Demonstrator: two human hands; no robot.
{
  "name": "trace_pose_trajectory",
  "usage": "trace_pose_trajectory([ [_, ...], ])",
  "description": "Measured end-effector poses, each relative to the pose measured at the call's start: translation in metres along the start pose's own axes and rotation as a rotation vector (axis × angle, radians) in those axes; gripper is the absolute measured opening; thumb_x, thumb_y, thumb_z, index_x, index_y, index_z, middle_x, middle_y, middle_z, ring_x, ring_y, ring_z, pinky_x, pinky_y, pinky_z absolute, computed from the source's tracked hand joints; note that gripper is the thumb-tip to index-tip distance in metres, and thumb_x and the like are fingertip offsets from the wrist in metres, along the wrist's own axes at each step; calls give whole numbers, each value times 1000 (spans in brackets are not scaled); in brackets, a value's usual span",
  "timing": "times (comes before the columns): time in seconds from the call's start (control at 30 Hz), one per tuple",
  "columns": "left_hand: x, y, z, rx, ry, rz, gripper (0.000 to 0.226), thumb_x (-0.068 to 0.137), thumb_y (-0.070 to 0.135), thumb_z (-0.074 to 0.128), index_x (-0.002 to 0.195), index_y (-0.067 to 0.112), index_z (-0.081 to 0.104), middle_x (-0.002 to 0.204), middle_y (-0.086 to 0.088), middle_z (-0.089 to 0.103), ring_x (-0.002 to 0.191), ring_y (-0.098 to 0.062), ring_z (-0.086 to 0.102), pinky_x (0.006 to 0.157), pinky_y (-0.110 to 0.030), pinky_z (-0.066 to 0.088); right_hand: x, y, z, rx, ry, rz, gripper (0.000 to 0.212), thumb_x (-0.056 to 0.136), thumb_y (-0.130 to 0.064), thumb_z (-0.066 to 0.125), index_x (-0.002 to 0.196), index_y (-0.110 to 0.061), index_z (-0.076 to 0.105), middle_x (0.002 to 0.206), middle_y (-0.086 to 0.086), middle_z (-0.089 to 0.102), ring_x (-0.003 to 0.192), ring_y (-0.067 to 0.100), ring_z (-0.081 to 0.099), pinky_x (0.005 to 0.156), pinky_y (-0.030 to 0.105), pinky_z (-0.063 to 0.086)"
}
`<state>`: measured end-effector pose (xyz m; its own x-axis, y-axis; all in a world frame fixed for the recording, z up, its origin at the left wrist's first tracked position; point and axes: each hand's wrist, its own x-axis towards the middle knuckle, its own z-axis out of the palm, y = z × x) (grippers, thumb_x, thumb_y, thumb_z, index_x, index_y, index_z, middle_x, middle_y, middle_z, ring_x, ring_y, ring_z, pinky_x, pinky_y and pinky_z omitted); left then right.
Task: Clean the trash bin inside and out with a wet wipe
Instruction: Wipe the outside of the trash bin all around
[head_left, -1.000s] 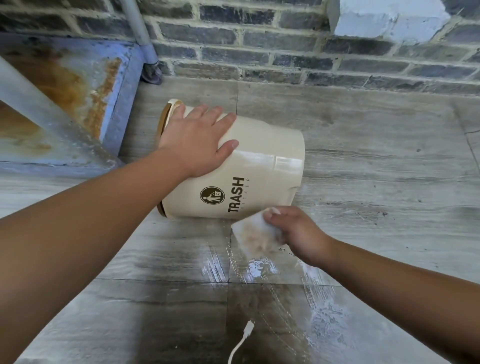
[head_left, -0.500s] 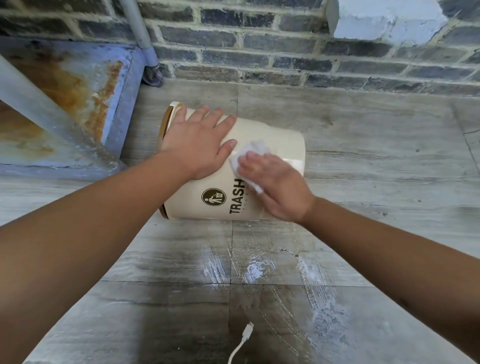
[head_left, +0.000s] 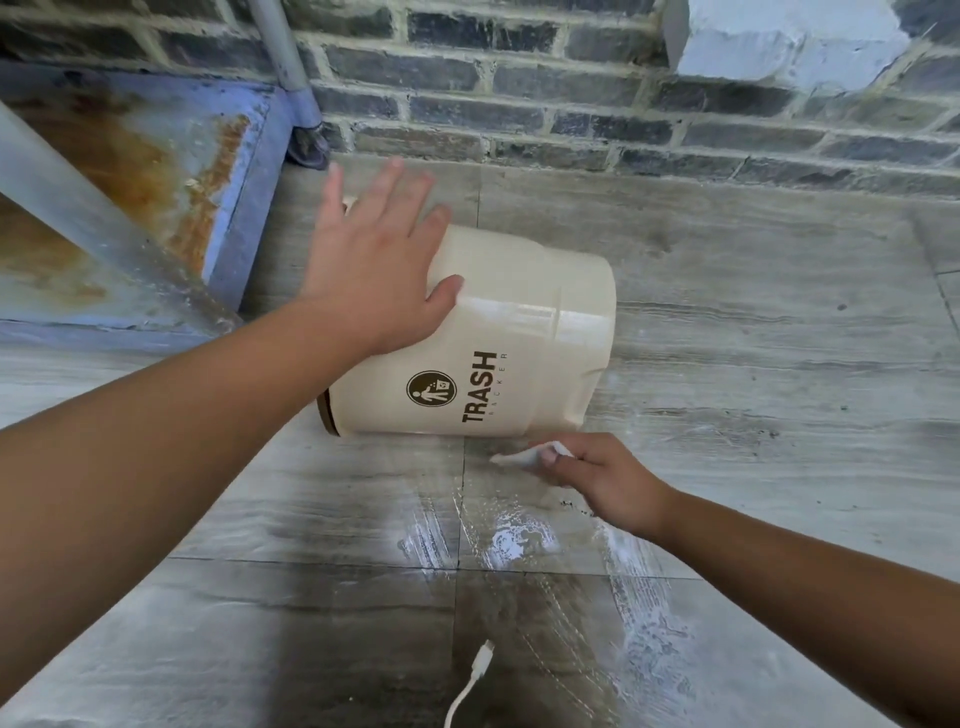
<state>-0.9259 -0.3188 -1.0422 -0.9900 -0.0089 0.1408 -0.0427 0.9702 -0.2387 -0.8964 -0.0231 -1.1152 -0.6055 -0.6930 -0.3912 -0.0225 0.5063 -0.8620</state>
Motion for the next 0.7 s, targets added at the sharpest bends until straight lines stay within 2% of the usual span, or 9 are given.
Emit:
trace_pose_trajectory([
  [0.07, -11, -15, 2, 23, 12, -79, 75, 83, 71, 23, 135, 22, 44, 155, -11, 26, 145, -31, 13, 107, -69, 9, -8, -16, -13, 205, 77, -84, 32, 99, -29, 45, 92, -30, 76, 86, -6, 73, 83, 14, 68, 79, 27, 52],
  [0.17, -24, -27, 12, -213, -77, -317, 82, 75, 83, 30, 137, 30, 37, 155, -14, 20, 143, -36, 12, 107, -67, 15, 1, -24, -40, 491, 495, -148, 27, 91, -34, 54, 89, -14, 73, 92, 3, 71, 91, 22, 65, 86, 37, 48],
  [0.23, -23, -28, 19, -394, -114, -428, 82, 72, 85, 35, 138, 36, 34, 150, -17, 28, 137, -38, 22, 105, -63, 27, 14, -28, -56, 323, 706, -248, 27, 95, -33, 50, 104, -21, 72, 105, -7, 71, 105, 12, 63, 93, 27, 46],
  [0.27, -20, -28, 21, -472, -128, -456, 82, 71, 84, 37, 139, 38, 32, 145, -18, 34, 133, -38, 28, 102, -60, 33, 23, -28, -59, 163, 708, -313, 30, 98, -29, 46, 119, -22, 67, 123, -10, 66, 119, 8, 56, 101, 21, 42],
  [0.33, -16, -28, 24, -544, -134, -459, 83, 73, 83, 39, 141, 37, 29, 135, -19, 46, 125, -39, 38, 96, -56, 40, 41, -20, -58, -217, 571, -375, 39, 101, -17, 41, 139, -11, 48, 148, -2, 40, 142, 12, 30, 115, 20, 23],
  [0.43, -11, -27, 29, -653, -92, -479, 82, 77, 76, 45, 142, 28, 33, 133, -19, 48, 123, -38, 42, 97, -51, 40, 58, -6, -44, -537, 450, -363, 51, 96, -10, 39, 146, -3, 33, 154, 10, 19, 146, 24, 6, 118, 25, 7],
  [0.5, -7, -28, 34, -734, -64, -518, 78, 79, 70, 50, 140, 22, 38, 133, -19, 48, 123, -37, 43, 99, -47, 38, 58, 2, -35, -660, 396, -413, 56, 92, -8, 39, 147, -3, 30, 155, 11, 17, 145, 27, 6, 119, 29, 6],
  [0.57, -3, -30, 36, -730, -51, -543, 74, 81, 66, 53, 135, 16, 44, 130, -22, 50, 122, -38, 44, 98, -44, 37, 51, 17, -21, -808, 254, -435, 61, 90, -12, 38, 149, -7, 23, 155, 10, 15, 146, 25, 7, 119, 32, 6],
  [0.7, 3, -34, 36, -718, -27, -595, 71, 81, 62, 56, 129, 11, 48, 125, -27, 52, 120, -40, 45, 96, -43, 37, 30, 53, 2, -851, -95, -324, 58, 98, -16, 42, 151, -11, 20, 158, 12, 20, 146, 22, 8, 119, 40, 22],
])
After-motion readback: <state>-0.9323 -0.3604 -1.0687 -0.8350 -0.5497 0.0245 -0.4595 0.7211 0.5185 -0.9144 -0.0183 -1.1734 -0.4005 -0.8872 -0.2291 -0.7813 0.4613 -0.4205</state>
